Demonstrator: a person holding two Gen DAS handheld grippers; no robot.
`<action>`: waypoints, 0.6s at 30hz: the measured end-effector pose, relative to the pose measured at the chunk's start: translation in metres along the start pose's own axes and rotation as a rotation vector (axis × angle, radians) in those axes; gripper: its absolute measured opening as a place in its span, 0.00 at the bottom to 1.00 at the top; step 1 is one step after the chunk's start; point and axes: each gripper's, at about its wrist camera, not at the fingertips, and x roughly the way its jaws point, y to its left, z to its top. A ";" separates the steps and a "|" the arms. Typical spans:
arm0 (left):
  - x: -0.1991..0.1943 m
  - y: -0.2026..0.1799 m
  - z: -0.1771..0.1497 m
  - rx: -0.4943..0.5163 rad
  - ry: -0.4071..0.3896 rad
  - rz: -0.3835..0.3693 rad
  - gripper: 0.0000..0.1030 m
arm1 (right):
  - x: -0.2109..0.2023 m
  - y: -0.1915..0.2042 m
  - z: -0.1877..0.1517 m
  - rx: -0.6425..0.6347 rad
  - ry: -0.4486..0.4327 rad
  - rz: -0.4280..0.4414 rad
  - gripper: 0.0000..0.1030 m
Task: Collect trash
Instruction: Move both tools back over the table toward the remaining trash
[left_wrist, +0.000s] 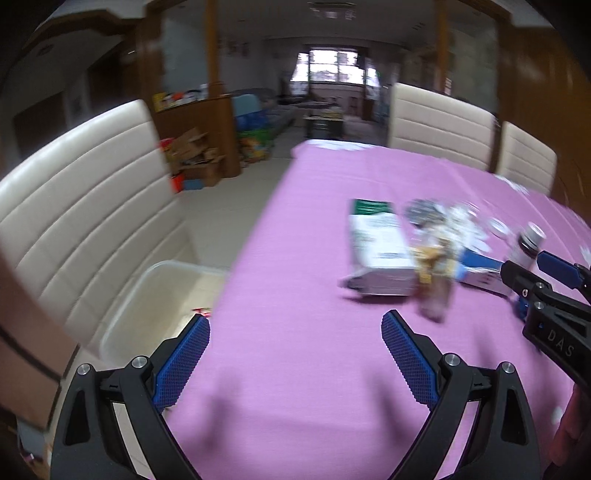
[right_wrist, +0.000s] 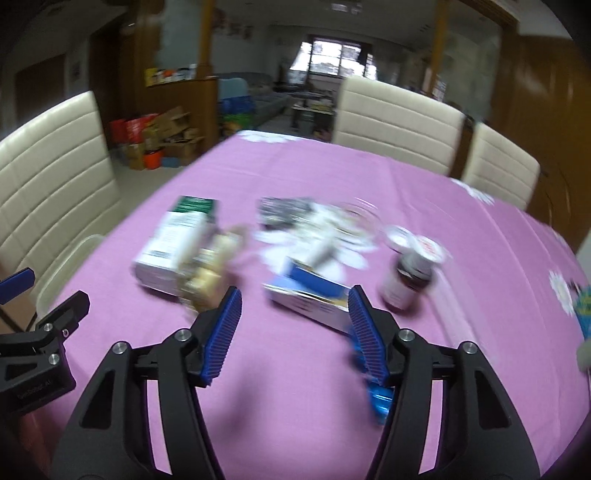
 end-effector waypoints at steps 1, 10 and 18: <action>0.000 -0.011 0.001 0.015 0.000 -0.011 0.89 | -0.001 -0.011 -0.004 0.015 0.004 -0.009 0.58; 0.010 -0.075 0.019 0.100 0.022 -0.120 0.89 | 0.004 -0.068 -0.028 0.094 0.046 -0.025 0.60; 0.031 -0.096 0.030 0.128 0.025 -0.079 0.89 | 0.020 -0.068 -0.035 0.089 0.084 0.029 0.61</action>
